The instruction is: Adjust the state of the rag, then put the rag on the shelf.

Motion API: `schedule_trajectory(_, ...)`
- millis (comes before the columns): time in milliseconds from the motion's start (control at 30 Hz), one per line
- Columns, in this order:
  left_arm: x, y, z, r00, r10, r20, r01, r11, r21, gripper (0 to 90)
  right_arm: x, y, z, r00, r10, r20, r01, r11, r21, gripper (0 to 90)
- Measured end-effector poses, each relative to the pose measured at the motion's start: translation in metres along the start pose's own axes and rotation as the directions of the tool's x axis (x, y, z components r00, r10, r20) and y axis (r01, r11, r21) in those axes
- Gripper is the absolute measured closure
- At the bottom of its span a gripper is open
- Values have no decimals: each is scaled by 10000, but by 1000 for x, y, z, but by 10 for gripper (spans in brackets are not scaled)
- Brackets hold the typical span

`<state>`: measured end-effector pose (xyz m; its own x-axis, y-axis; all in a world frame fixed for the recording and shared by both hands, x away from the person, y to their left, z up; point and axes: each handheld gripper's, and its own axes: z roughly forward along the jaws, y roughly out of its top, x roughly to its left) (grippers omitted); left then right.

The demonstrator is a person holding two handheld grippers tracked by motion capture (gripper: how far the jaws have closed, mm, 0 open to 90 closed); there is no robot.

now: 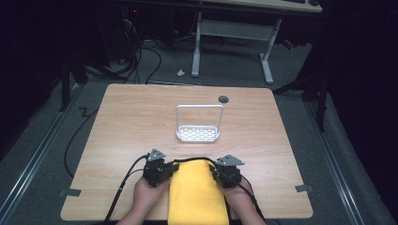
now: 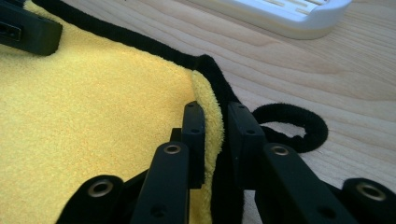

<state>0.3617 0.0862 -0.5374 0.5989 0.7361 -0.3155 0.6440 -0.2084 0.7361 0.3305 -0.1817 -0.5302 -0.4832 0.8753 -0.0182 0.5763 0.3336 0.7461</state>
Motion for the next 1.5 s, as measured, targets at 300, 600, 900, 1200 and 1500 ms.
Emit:
schedule_trajectory(300,0,2,-5,10000,14,20,-14,9996,-298,816,-3,2,-8,9993,251,-271,-270,9970,-721,793)
schedule_trajectory(600,-9,14,-17,10000,-34,59,41,9926,-1213,828,-5,7,-27,9983,479,-324,-528,9837,-1717,791)
schedule_trajectory(900,-20,39,-31,9988,490,-32,-487,9815,-1851,834,-6,22,-45,9990,446,-102,-458,9677,-2480,791)
schedule_trajectory(1200,-23,57,-41,9975,696,-89,-697,9685,-2391,836,-9,42,-56,9993,332,182,-265,9566,-2900,791)
schedule_trajectory(1500,-28,80,-54,9942,1050,-221,-1068,9493,-2956,836,-11,62,-66,9984,331,464,-148,9366,-3502,790)
